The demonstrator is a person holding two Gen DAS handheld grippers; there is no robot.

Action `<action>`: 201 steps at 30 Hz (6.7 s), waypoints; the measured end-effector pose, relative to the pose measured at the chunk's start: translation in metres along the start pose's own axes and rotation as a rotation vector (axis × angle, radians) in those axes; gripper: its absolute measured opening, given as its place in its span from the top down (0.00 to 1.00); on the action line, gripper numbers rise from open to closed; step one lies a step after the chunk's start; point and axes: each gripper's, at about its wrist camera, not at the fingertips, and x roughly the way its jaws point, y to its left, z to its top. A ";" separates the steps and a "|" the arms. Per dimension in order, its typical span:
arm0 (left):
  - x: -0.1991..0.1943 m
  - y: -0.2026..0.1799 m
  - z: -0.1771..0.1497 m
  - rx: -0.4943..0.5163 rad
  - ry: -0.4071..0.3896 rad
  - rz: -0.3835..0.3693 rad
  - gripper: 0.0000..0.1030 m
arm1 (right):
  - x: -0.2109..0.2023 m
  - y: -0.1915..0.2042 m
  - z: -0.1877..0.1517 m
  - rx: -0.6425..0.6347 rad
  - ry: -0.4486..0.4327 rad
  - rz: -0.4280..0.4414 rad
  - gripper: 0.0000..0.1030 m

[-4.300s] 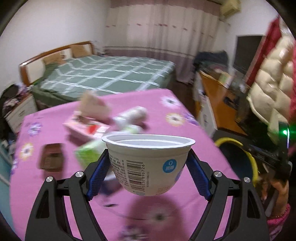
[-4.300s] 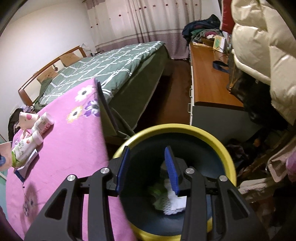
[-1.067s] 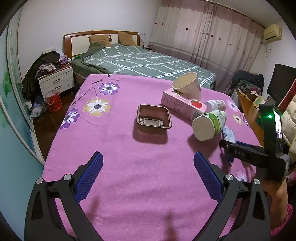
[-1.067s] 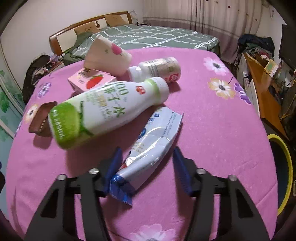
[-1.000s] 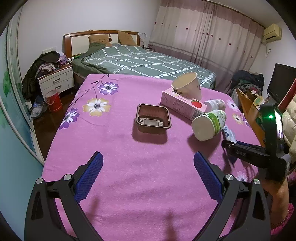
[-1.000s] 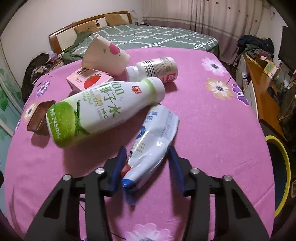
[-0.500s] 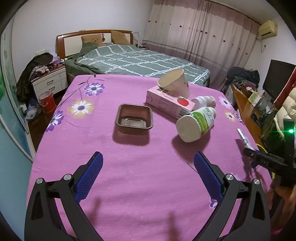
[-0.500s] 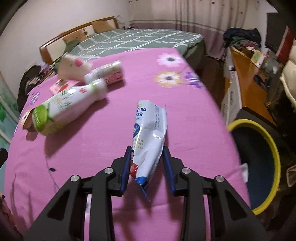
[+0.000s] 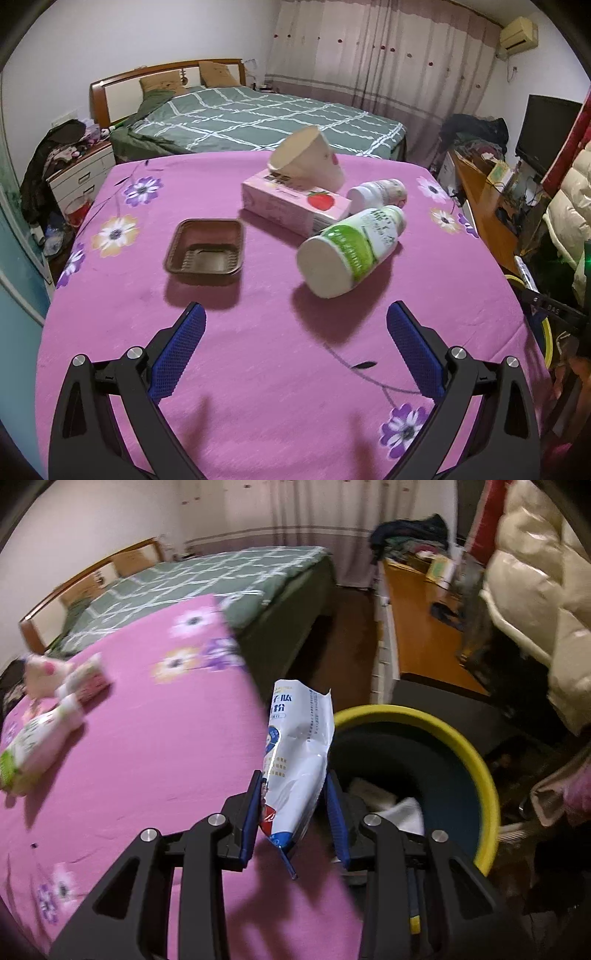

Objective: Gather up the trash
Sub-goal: 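Carry the squeeze pouch over the yellow bin and open the right gripper, then move the left gripper to the coconut water bottle and grasp it, then carry the coconut water bottle over the yellow bin and open the left gripper, then grasp the brown plastic tray by its rim with the right gripper, then carry the brown tray over the yellow bin and open the right gripper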

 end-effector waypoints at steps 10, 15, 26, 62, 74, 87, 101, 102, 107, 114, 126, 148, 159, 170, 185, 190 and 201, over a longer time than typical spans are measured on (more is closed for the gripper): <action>0.040 -0.018 0.009 0.021 0.067 -0.015 0.06 | 0.018 -0.054 0.003 0.101 0.004 -0.068 0.53; 0.053 -0.020 0.020 0.039 0.070 -0.015 0.06 | 0.018 -0.053 0.003 0.096 0.000 -0.037 0.53; 0.084 -0.034 0.039 0.110 0.118 -0.107 0.06 | 0.017 -0.054 0.003 0.102 -0.006 0.000 0.53; 0.162 -0.106 0.082 0.364 0.381 -0.095 0.38 | 0.020 -0.070 0.002 0.138 0.009 0.070 0.53; 0.122 -0.120 0.071 0.360 0.326 -0.139 0.50 | 0.010 -0.068 0.004 0.073 -0.007 0.089 0.53; 0.048 -0.208 0.046 0.472 0.225 -0.250 0.50 | -0.017 -0.098 -0.010 0.049 -0.034 0.081 0.53; 0.061 -0.358 0.004 0.636 0.265 -0.396 0.50 | -0.038 -0.166 -0.041 0.125 -0.035 0.007 0.53; 0.065 -0.365 0.002 0.643 0.269 -0.401 0.50 | -0.038 -0.170 -0.043 0.131 -0.033 0.001 0.53; 0.076 -0.402 -0.011 0.681 0.293 -0.423 0.50 | -0.038 -0.188 -0.050 0.153 -0.025 -0.019 0.53; 0.082 -0.433 -0.020 0.688 0.285 -0.444 0.36 | -0.040 -0.198 -0.054 0.166 -0.025 -0.035 0.53; 0.024 -0.350 0.011 0.570 0.090 -0.366 0.15 | -0.044 -0.155 -0.045 0.086 -0.030 0.002 0.53; -0.038 0.044 -0.004 -0.026 -0.018 0.160 0.09 | -0.037 0.160 0.006 -0.365 -0.027 0.355 0.53; -0.049 0.092 -0.005 -0.099 -0.046 0.231 0.08 | -0.041 0.324 0.010 -0.532 0.029 0.504 0.53; -0.052 0.106 -0.012 -0.127 -0.033 0.236 0.08 | 0.004 0.395 -0.007 -0.587 0.136 0.415 0.64; -0.038 0.089 -0.010 -0.109 -0.010 0.191 0.08 | -0.010 0.304 0.010 -0.446 0.096 0.454 0.96; -0.028 0.075 -0.005 -0.092 0.001 0.167 0.08 | -0.013 0.217 0.019 -0.313 0.066 0.412 0.96; 0.000 0.015 0.011 -0.004 0.026 0.083 0.08 | -0.011 0.024 0.026 -0.017 0.014 0.165 0.96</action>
